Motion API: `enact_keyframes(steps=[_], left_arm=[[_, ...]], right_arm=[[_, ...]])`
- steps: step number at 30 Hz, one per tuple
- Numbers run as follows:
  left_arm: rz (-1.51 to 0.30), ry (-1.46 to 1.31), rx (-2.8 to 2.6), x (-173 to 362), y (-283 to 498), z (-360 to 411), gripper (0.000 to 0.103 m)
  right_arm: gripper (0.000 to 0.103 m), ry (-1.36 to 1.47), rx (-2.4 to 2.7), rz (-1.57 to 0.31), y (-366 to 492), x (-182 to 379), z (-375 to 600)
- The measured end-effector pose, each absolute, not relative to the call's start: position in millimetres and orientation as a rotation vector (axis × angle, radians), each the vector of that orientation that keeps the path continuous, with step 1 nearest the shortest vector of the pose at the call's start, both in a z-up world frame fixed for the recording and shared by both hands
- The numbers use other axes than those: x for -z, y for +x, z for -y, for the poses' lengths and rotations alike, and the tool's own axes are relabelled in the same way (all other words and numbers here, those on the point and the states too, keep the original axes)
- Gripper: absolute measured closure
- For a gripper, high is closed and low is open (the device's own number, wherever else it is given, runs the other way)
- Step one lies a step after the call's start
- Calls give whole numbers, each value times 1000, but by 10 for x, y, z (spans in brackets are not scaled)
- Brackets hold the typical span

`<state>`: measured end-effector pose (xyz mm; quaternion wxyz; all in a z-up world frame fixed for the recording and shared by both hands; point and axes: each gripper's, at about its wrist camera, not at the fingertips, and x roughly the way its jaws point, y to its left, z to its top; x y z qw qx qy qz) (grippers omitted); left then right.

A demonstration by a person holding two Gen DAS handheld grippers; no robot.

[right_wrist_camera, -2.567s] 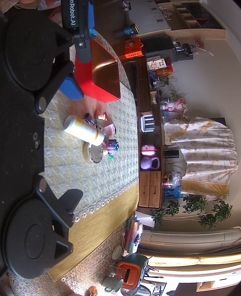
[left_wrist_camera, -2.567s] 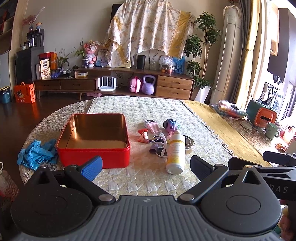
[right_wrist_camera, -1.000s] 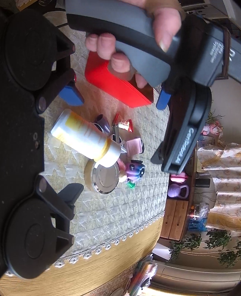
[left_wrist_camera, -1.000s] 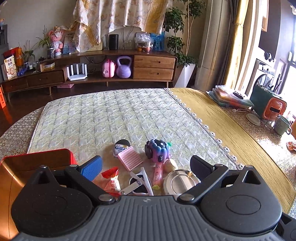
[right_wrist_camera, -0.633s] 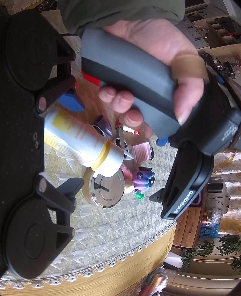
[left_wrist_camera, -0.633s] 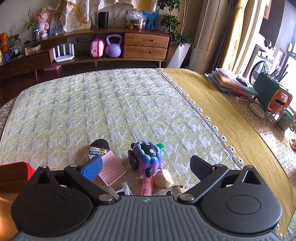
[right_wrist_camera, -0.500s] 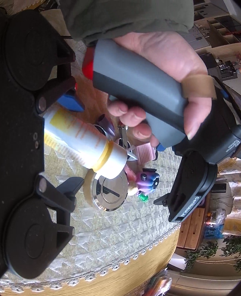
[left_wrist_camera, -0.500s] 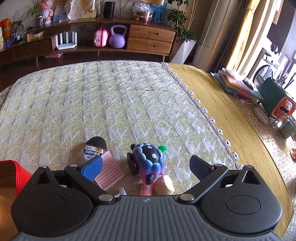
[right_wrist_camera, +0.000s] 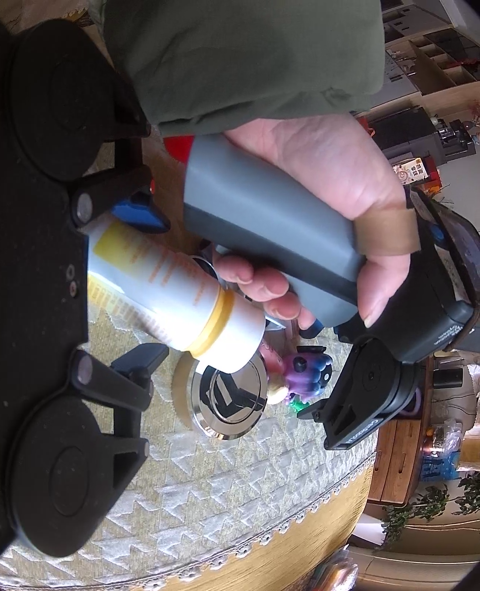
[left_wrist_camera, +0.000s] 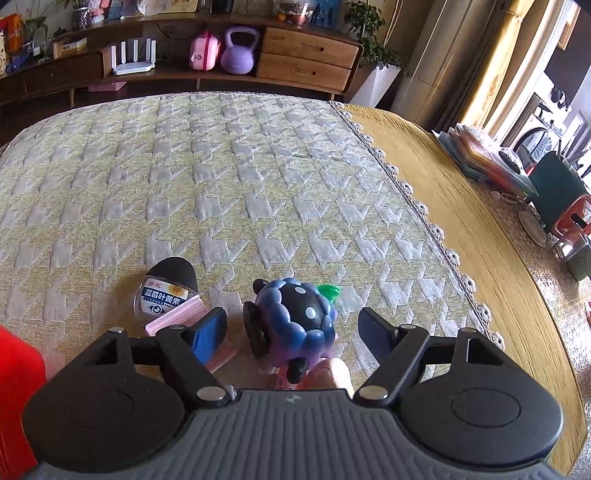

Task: Organize rigid objects
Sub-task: 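Grasp the blue-purple spiky toy with the left tool while the right tool grasps the white bottle, then carry the toy into the red tin and open the left tool while the right tool releases the bottle there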

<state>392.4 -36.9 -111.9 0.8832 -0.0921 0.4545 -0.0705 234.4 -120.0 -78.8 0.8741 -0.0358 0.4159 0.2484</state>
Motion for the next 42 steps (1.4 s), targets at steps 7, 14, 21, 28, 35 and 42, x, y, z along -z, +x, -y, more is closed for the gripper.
enact_keyframes(steps=[7, 14, 21, 28, 35, 42], left_arm=[[-947, -218, 139, 1144, 3914, 308, 49], [-932, -229, 122, 1096, 3879, 270, 49], [-917, -236, 107, 979, 3788, 161, 51], [-903, -262, 95, 798, 3648, 34, 51], [-896, -285, 95, 506, 3367, -124, 51], [-882, -264, 69, 175, 2949, -382, 51]], right_arm=[[43, -61, -513, -866, 2339, 792, 1209], [52, -36, -494, -861, 2336, 772, 1270], [58, -10, -480, -866, 2357, 779, 1362], [58, 15, -472, -850, 2316, 708, 1444], [58, 6, -456, -815, 2197, 530, 1505], [58, 5, -475, -790, 2060, 299, 1460]])
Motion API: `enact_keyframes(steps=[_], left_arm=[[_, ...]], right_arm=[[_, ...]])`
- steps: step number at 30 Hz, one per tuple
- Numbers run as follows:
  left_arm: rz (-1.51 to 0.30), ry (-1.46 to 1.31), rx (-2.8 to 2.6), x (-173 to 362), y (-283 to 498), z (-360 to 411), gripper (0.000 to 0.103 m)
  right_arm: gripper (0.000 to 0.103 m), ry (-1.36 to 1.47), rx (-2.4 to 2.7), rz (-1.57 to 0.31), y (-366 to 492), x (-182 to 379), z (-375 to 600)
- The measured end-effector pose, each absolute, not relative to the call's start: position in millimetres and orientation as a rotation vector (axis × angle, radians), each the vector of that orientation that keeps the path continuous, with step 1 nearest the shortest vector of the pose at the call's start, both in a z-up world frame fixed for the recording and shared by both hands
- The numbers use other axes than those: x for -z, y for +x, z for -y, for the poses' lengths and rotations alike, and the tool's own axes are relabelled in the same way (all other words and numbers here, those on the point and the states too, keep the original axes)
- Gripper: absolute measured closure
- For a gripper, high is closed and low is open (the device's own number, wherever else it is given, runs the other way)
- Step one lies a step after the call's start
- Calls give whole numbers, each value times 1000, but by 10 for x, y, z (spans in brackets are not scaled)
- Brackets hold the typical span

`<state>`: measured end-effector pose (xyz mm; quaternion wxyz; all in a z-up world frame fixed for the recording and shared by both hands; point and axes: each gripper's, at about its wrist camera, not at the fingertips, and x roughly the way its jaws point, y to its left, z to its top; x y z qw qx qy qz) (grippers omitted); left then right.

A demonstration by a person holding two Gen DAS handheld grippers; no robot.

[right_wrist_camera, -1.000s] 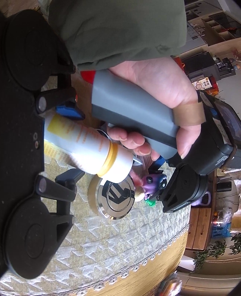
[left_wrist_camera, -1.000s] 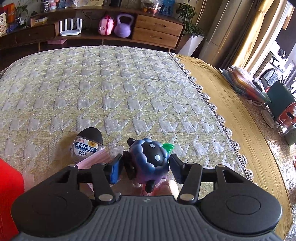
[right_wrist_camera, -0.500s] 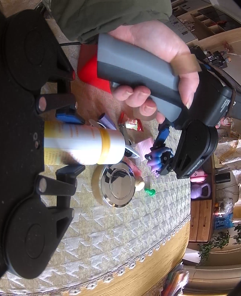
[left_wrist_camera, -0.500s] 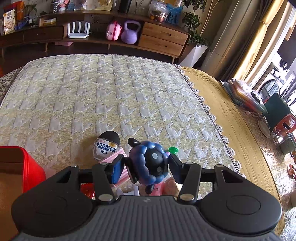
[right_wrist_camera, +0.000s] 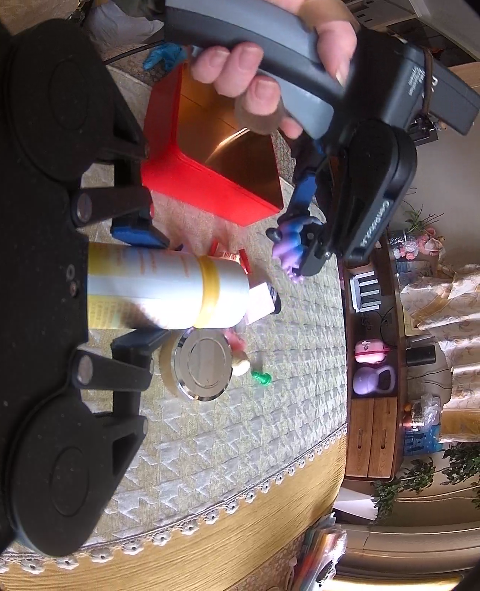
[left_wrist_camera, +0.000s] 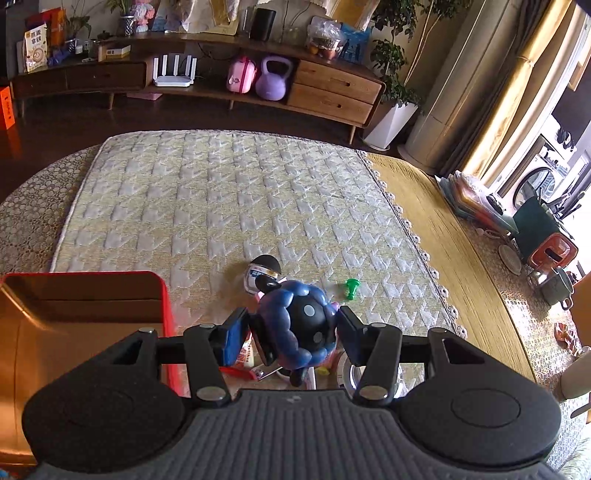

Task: Organize rigid objects
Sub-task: 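Carry the toy into the red tin and open the left tool while the right tool releases the bottle there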

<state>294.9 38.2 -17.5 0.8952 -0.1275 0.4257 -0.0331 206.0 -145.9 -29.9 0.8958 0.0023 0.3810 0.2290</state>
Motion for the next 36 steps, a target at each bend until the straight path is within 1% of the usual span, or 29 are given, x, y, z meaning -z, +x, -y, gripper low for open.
enact_keyframes(steps=[7, 15, 25, 31, 36], left_arm=[[-857, -266, 13, -72, 2530, -841, 51], [-834, -275, -72, -120, 2254, -1395, 51], [-861, -290, -156, 179, 2332, -1913, 51], [-877, -327, -179, 373, 2540, -2054, 51], [-897, -285, -186, 531, 2715, -2045, 51]], right_arm=[[58, 11, -539, -792, 2003, 76, 1204], [58, -26, -600, -809, 2025, -35, 694], [58, -126, -656, -844, 2304, 85, -68], [58, -200, -649, -865, 2512, 292, -424], [59, -249, -640, -889, 2645, 466, -608]])
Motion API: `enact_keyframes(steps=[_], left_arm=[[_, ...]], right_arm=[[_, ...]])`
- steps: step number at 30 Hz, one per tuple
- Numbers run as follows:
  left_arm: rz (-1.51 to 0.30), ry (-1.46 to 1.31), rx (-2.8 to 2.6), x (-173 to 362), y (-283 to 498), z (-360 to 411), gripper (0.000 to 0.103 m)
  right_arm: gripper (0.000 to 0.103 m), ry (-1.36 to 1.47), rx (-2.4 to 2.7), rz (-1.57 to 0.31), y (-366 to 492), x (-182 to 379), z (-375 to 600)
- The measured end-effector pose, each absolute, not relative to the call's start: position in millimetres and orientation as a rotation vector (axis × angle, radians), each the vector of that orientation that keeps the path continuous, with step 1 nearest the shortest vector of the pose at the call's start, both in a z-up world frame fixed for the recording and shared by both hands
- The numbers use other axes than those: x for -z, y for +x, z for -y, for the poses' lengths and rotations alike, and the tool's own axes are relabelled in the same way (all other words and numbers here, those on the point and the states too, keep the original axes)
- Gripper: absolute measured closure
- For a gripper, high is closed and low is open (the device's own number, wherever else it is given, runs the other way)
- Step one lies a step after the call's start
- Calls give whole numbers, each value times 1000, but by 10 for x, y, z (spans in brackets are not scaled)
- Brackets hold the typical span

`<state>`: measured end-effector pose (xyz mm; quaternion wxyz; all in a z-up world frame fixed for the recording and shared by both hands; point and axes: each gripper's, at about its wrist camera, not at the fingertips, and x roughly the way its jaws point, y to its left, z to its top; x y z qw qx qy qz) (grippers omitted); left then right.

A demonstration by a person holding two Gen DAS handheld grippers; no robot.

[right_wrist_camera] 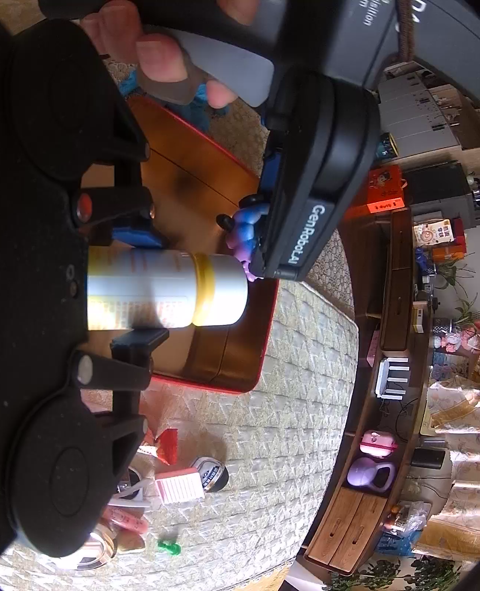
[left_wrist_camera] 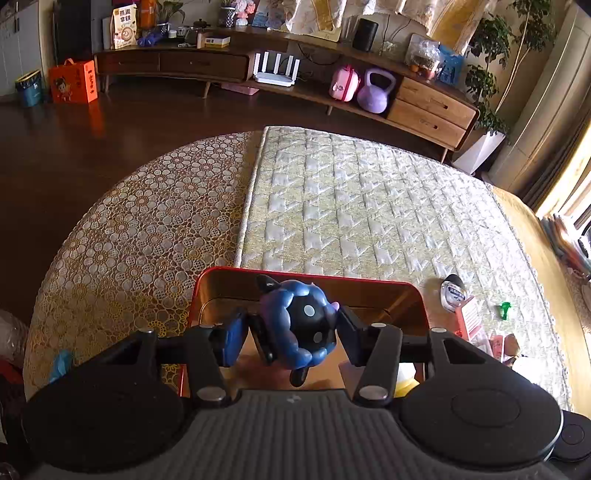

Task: Organize rigid objects
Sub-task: 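Carry the toy into the red tin and open the left tool while the right tool releases the bottle there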

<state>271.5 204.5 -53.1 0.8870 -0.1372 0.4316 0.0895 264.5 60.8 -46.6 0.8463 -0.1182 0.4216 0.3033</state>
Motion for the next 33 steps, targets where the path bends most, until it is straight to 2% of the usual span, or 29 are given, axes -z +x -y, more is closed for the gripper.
enact_keyframes(steps=[22, 25, 30, 33], left_arm=[[-942, -198, -204, 947, 2967, -2077, 51], [-940, -195, -204, 951, 2972, -2078, 51], [-941, -188, -225, 941, 2961, -2069, 51], [-937, -193, -225, 920, 2938, -2069, 51]], right_arm=[[58, -306, -617, -920, 2699, 690, -836], [56, -291, -618, -922, 2682, 649, -777], [41, -273, -641, -901, 2611, 549, -651], [41, -270, -648, -890, 2570, 490, -587]])
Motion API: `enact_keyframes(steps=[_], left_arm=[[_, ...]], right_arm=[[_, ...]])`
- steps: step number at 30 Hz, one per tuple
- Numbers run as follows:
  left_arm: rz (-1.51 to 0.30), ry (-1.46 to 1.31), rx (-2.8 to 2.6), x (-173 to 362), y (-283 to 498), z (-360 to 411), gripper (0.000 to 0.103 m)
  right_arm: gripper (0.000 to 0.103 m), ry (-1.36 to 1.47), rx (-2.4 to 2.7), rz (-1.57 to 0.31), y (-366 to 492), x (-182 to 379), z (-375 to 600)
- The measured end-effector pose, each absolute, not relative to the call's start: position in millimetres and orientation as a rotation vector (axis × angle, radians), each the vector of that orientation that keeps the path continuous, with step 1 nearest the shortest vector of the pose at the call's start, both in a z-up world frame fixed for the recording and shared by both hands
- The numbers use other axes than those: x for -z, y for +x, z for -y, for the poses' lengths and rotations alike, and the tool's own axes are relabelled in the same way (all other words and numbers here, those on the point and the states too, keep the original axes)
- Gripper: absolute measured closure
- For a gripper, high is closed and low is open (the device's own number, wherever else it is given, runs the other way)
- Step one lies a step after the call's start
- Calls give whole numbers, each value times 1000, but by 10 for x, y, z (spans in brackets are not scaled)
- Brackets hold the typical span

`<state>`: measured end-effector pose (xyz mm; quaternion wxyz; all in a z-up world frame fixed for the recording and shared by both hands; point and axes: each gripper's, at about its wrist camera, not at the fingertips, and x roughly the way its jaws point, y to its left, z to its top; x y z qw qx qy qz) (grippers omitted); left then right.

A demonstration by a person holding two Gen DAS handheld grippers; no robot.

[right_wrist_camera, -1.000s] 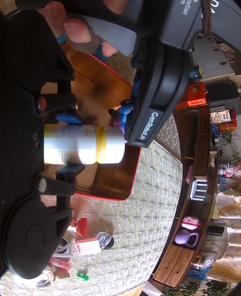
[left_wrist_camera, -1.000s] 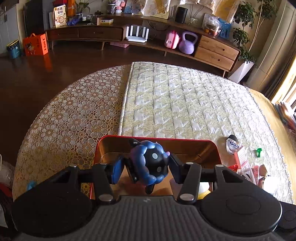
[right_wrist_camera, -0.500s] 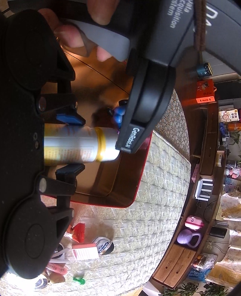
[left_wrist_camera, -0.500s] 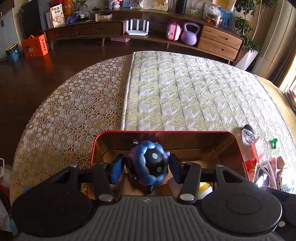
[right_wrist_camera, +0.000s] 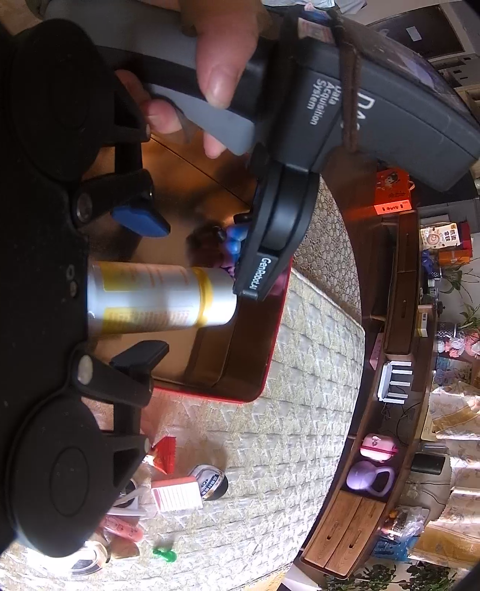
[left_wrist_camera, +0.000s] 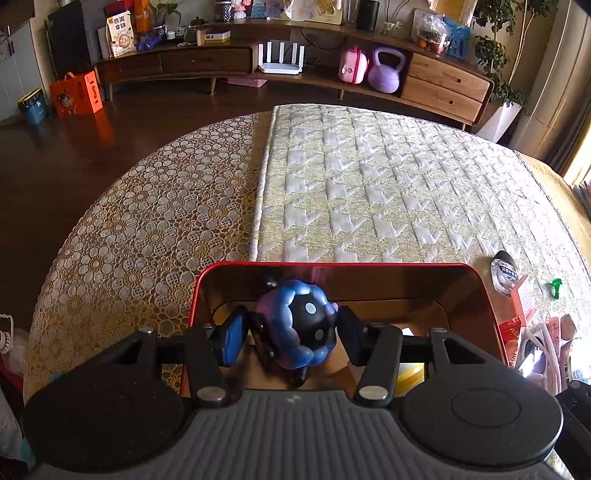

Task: Organize rigid objects
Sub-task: 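Carry the toy into the red tin and open the left tool while the right tool releases the bottle there, then grasp the white sunglasses with the left tool while the right tool grasps the round metal tin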

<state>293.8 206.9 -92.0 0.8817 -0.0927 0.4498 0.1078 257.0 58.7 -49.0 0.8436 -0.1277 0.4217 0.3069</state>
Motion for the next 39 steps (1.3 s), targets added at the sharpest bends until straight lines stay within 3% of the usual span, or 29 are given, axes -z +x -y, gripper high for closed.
enact_keyframes(steps=[17, 20, 25, 30, 33, 39], left_arm=[[-860, -169, -222, 487, 2591, -1852, 37], [-851, -178, -213, 398, 2496, -1793, 37], [-838, -169, -187, 286, 2348, -1645, 37], [-830, -163, -157, 202, 2200, -1475, 36], [-817, -166, -140, 166, 2103, -1377, 27], [-811, -175, -112, 145, 1941, -1155, 21]], right_arm=[[38, -202, -659, -853, 2375, 141, -198], [29, -182, -654, -845, 2322, 55, -78], [28, -152, -644, -817, 2220, -101, 187], [19, -130, -629, -790, 2134, -198, 515], [17, -116, -610, -782, 2098, -219, 738], [9, -95, -565, -763, 2048, -209, 1195]])
